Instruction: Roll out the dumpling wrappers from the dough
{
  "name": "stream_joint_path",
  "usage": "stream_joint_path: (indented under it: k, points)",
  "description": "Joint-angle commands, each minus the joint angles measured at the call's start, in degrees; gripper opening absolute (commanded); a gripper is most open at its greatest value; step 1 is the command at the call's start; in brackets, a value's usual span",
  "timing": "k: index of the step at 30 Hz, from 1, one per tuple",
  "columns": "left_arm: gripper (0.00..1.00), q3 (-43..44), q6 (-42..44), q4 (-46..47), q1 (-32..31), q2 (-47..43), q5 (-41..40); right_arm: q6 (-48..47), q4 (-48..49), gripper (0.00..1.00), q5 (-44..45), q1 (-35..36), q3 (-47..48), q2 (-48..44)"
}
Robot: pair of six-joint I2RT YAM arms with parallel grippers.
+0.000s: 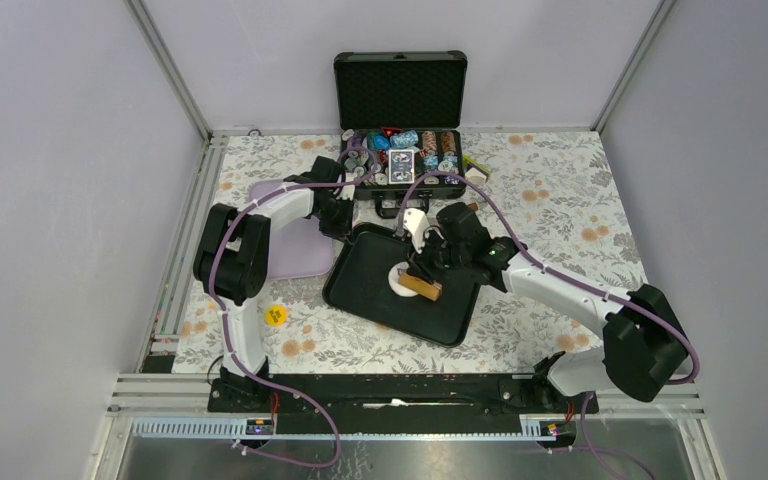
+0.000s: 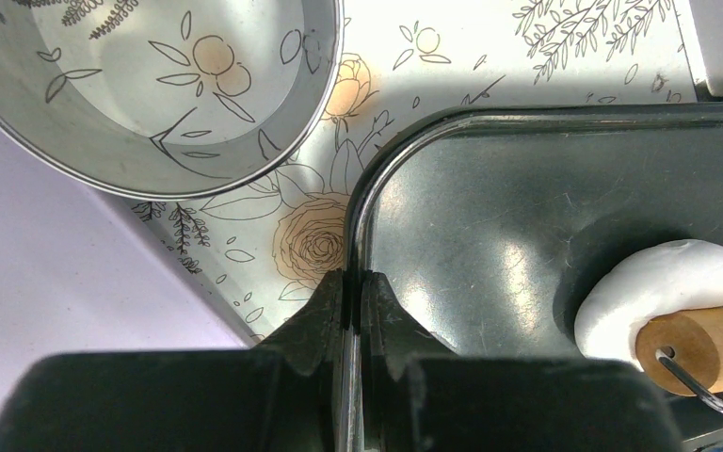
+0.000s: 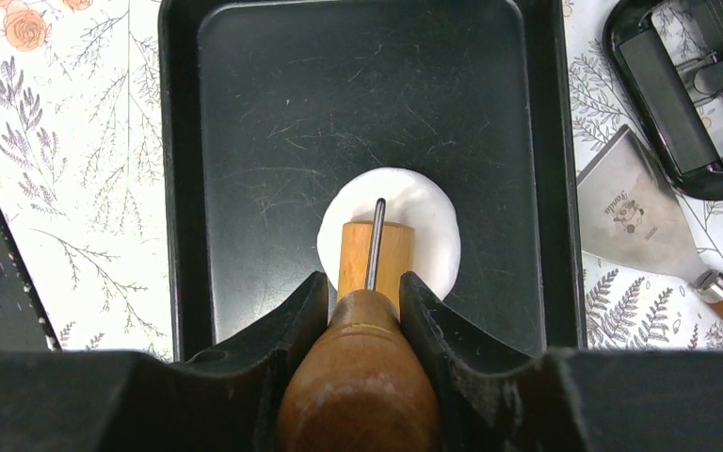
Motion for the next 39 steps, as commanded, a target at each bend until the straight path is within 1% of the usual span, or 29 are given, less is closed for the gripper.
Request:
stream_joint_path:
  k: [1, 9, 14, 17, 20, 24, 26, 28, 32, 36, 39]
  points:
    - [0.00, -1.69, -0.43, -3.55, -0.62, 4.09, -4.41, -4.36, -6.98, 0.00, -4.96, 0.42, -5.38, 1.61]
    - [0.00, -1.67, -0.51, -3.67, -0.62, 4.17, -4.48, -7.56, -10.13, 0.00, -6.46, 0.94, -7.83, 1.73]
    - [0.00, -1.60, -0.49, -3.70, -0.62, 4.22, -4.55, -8.19, -10.71, 0.00, -5.39, 1.17, -6.79, 0.66]
    - [0.00, -1.67, -0.51, -3.70, -0.62, 4.17, -4.55, -6.08, -9.16, 0.00, -1.72, 1.15, -3.10, -2.13]
    - [0.00, -1.67, -0.51, -3.70, -0.62, 4.22, -4.54, -3.60, -6.21, 0.00, -0.56, 0.81, 2.85, -4.66]
    - [0.00, -1.64, -0.51, -3.70, -0.62, 4.18, -4.55, -0.44, -6.56, 0.00, -2.45, 0.85, 12.45, -2.40]
    - [0.00, -1.65, -0.51, -3.70, -0.62, 4.19, -4.58, 0.70, -6.78, 0.00, -3.94, 0.93, 14.07, -0.69]
    - [0.00, -1.62, -0.51, -3.70, -0.62, 4.17, -4.58, 1.00, -5.62, 0.00, -4.29, 1.16, 13.32, 0.57]
    - [0.00, -1.67, -0.47, -3.70, -0.62, 4.17, -4.55, 0.82, -1.98, 0.00, -3.40, 1.88, 8.71, 2.17]
    - [0.00, -1.55, -0.51, -3.70, -0.62, 4.27, -4.54, 0.74, -1.72, 0.00, -4.80, 2.84, 5.64, 3.66]
    - [0.00, -1.58, -0.51, -3.70, -0.62, 4.26, -4.56, -0.29, -1.03, 0.00, -3.14, 3.86, 3.03, 5.19]
